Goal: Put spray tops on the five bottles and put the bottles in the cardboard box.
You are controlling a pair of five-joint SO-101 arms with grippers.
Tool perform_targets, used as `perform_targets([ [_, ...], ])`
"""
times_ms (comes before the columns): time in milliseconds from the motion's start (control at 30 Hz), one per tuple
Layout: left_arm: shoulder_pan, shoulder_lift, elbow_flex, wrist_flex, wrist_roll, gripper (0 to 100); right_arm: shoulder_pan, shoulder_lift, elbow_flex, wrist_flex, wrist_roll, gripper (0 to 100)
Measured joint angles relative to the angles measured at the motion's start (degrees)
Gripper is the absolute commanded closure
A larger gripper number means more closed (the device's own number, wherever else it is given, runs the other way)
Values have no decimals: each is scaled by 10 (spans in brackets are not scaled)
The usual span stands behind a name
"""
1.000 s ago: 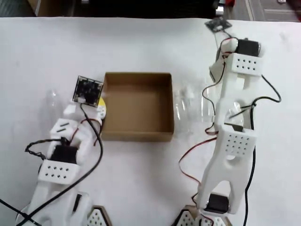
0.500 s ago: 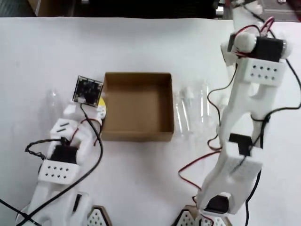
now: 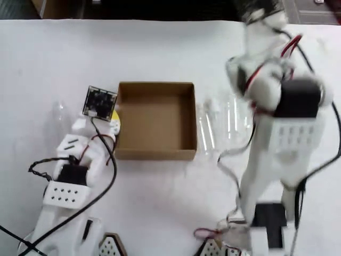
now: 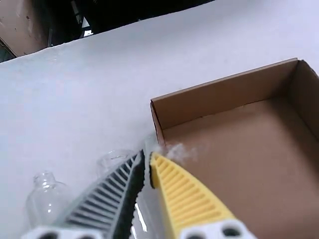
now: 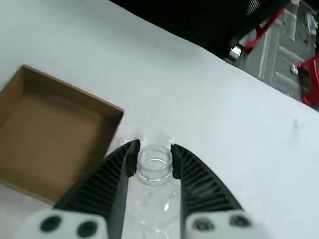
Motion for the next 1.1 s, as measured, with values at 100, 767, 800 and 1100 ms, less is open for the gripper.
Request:
perform_targets([
  [100, 0, 0, 0, 0, 0, 974, -52, -80, 57, -13, 0, 982],
  [767, -4, 0, 0, 0, 0, 974, -164, -516, 592, -419, -2, 982],
  [800, -4, 0, 0, 0, 0, 974, -177, -525, 608, -438, -2, 982],
  [1100, -4, 0, 0, 0, 0, 976, -233, -498, 758, -670, -2, 982],
])
